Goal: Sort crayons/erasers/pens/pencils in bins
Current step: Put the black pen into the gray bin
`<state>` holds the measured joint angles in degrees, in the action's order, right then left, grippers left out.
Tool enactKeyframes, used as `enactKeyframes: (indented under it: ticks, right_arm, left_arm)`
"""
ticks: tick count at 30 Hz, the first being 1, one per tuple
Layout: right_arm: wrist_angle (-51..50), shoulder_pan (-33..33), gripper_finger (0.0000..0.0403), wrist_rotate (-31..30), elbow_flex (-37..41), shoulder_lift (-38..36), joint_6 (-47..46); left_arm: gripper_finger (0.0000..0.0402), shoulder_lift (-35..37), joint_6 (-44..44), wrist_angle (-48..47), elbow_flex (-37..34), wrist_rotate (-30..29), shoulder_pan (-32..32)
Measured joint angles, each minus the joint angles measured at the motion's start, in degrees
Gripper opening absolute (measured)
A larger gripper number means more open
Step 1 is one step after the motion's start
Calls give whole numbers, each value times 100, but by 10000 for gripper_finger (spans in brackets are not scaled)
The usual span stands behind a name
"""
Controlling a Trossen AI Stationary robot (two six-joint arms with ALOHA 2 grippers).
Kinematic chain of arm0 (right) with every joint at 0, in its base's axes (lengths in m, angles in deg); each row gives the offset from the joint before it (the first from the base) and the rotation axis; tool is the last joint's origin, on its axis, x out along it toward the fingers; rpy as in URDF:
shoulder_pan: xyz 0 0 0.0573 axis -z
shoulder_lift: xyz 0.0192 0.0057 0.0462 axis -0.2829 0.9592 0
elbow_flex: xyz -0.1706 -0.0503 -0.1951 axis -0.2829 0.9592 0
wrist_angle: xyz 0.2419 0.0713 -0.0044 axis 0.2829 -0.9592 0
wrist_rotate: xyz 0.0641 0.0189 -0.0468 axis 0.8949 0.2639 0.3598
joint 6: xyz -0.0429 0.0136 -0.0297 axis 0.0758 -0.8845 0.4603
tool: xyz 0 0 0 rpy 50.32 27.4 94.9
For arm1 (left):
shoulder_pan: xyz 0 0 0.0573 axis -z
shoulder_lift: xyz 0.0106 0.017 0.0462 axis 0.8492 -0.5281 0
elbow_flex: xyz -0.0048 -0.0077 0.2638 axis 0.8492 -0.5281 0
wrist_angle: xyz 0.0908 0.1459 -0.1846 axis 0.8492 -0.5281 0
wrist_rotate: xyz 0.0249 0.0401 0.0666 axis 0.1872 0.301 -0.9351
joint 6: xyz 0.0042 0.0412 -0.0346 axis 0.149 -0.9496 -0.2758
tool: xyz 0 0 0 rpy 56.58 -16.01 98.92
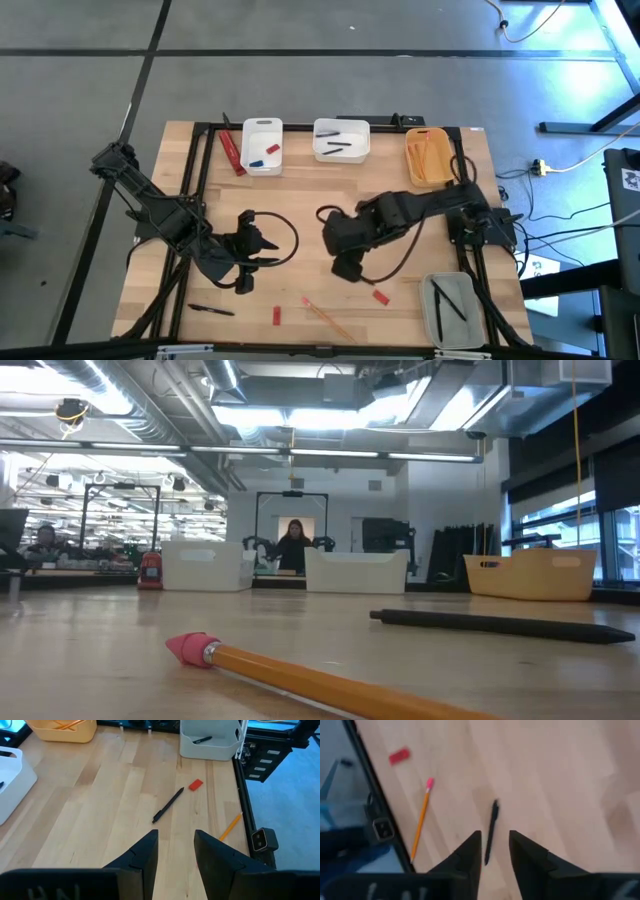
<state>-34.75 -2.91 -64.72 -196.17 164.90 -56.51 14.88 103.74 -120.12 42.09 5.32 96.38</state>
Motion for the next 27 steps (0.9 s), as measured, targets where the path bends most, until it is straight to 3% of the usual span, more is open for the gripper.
enactKeyframes:
  ticks: [8,16,21,27]
  right_arm:
    - [25,3,145,289,0,755,77]
    - [156,11,147,253,0,1591,363]
    - [213,11,147,730,0,2020,509]
    - [221,31,147,791,0,2429,508]
  left_arm:
    - [119,0,3,-2,0,0,0]
    - [119,0,194,0,0,100,73]
    - [119,0,212,0,0,111,168]
    - [119,0,216,2,0,111,205]
